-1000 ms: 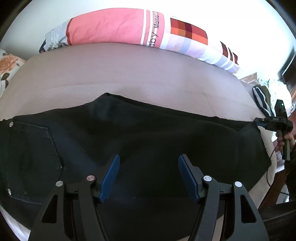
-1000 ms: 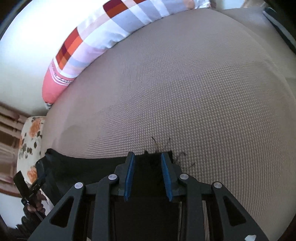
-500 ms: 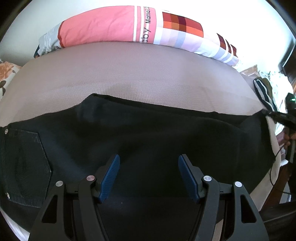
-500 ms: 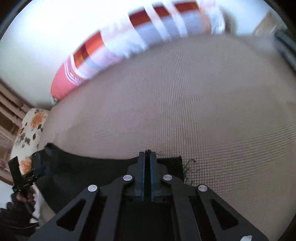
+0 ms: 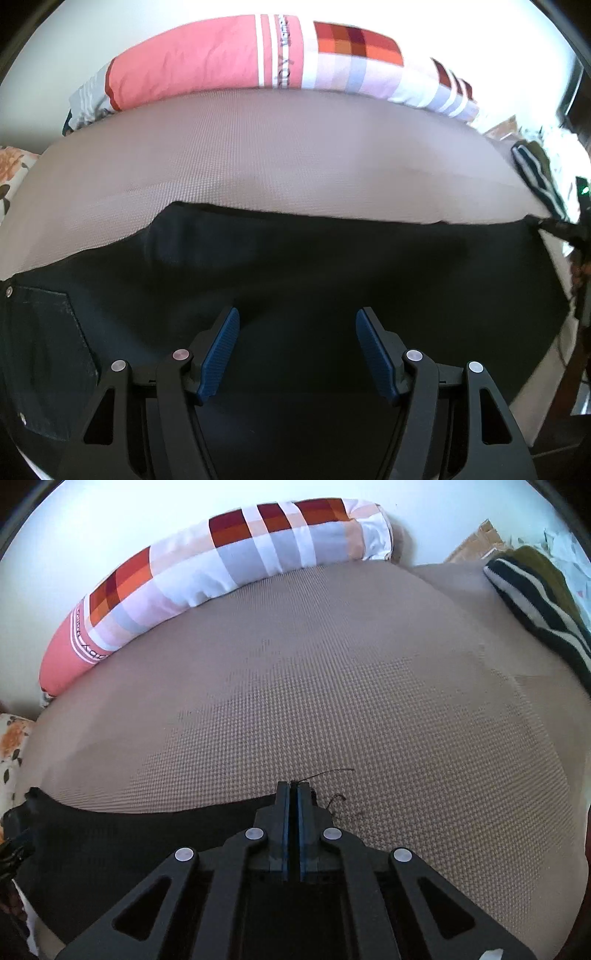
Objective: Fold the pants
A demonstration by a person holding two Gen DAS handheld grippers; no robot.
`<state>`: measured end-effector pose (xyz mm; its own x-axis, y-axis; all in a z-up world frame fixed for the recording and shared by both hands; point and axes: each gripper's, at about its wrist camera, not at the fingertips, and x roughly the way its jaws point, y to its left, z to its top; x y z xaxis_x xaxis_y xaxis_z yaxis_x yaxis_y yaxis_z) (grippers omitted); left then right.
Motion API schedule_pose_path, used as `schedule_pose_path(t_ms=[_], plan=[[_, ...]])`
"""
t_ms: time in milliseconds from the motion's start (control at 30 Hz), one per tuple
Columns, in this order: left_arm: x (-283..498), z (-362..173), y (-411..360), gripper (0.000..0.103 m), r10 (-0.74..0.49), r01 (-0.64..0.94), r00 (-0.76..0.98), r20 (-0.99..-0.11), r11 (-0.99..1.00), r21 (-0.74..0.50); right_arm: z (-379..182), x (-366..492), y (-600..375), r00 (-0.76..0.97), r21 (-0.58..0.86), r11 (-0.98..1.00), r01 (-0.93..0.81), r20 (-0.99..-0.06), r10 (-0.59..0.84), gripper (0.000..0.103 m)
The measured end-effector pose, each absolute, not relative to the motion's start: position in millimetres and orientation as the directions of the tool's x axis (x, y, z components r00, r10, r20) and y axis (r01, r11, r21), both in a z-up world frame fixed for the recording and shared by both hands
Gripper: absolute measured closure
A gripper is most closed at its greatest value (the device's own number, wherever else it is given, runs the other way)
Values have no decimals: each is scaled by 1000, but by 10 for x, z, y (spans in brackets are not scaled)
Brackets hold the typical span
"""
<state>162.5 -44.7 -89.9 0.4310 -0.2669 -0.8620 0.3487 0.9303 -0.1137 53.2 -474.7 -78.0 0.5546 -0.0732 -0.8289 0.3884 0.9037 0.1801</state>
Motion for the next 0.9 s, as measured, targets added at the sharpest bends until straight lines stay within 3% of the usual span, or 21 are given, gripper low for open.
schedule_pose_path(t_ms=[100,167,233,467,733,833,900], plan=[[1688,-975,-446,37,-250,351,450,-857,932,-87,-717,543,-4731,524,158,898,412,-847,-91,94],[1716,-979,-480,37,-232,364,451,-862,930,-60,-599,472,-4712,535,158,895,417,-839,-102,82],[1730,-970,-468,37,-239,361,446,-862,930,-71,-431,298,-4669,553,154,888,434,-824,-127,78],[1421,-800,-335,37,-295,396,461,-837,912,-103,-244,-420,-4355,533,178,877,447,-840,-101,78],[1027,-876,-124,37,-291,438,430,-854,895,-85,-658,-839,-4057,418,109,865,490,-900,-124,78],[1012,-989,21,37,-242,382,425,-872,922,-70,-744,-932,-4084,411,96,848,521,-899,-151,88],[991,-1008,145,37,-214,339,462,-861,939,-51,-733,-970,-4129,402,99,827,554,-901,-161,88]])
